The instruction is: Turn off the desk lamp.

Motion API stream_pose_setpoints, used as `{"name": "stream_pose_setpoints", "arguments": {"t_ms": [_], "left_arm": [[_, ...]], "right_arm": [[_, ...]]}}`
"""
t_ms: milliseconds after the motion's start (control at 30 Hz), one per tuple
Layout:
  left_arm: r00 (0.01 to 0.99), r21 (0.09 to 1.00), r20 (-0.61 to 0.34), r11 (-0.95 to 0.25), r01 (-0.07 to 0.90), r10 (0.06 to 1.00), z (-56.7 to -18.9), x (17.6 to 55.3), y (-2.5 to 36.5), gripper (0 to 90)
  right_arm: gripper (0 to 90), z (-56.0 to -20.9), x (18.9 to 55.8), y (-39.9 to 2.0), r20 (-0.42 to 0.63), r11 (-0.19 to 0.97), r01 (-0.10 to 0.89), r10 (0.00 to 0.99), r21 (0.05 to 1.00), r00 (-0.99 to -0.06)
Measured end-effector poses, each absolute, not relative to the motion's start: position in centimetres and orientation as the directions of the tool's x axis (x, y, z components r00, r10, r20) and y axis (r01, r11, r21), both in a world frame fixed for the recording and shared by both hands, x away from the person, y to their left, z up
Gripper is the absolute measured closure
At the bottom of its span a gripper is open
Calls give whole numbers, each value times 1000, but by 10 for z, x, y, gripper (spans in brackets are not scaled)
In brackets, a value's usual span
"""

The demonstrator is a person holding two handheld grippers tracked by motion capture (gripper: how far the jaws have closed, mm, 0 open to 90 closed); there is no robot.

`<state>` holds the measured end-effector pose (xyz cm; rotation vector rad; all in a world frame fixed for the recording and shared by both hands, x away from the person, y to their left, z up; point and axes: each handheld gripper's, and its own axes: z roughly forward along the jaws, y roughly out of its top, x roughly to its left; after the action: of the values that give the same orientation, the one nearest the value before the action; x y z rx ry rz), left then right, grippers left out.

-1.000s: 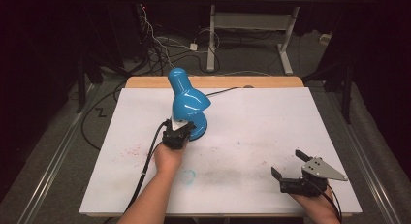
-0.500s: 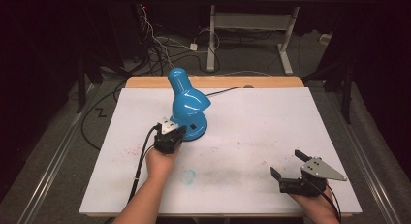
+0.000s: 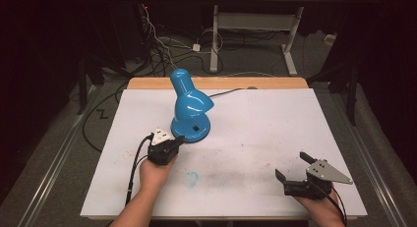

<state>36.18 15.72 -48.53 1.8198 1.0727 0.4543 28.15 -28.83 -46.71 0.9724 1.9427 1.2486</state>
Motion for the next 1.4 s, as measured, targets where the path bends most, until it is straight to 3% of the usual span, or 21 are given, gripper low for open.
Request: {"name": "stream_pose_setpoints", "arguments": {"t_ms": [733,1000,1167,1400], "left_arm": [[591,879,-140,-175,444,795,-484,295,201,881],[597,871,-122,-202,447,793,-488,297,204,876],[608,871,-105,-222,439,787,-490,298,203,753],[633,874,-109,-230,428,766,-489,300,202,372]], "right_arm": [[3,-467,280,-287,-114,282,247,839,927,-533],[2,-466,279,-285,-115,282,243,838,928,-534],[2,-466,280,-286,-109,276,247,841,929,-529],[2,-466,279,-285,-111,280,247,839,928,-533]]}}
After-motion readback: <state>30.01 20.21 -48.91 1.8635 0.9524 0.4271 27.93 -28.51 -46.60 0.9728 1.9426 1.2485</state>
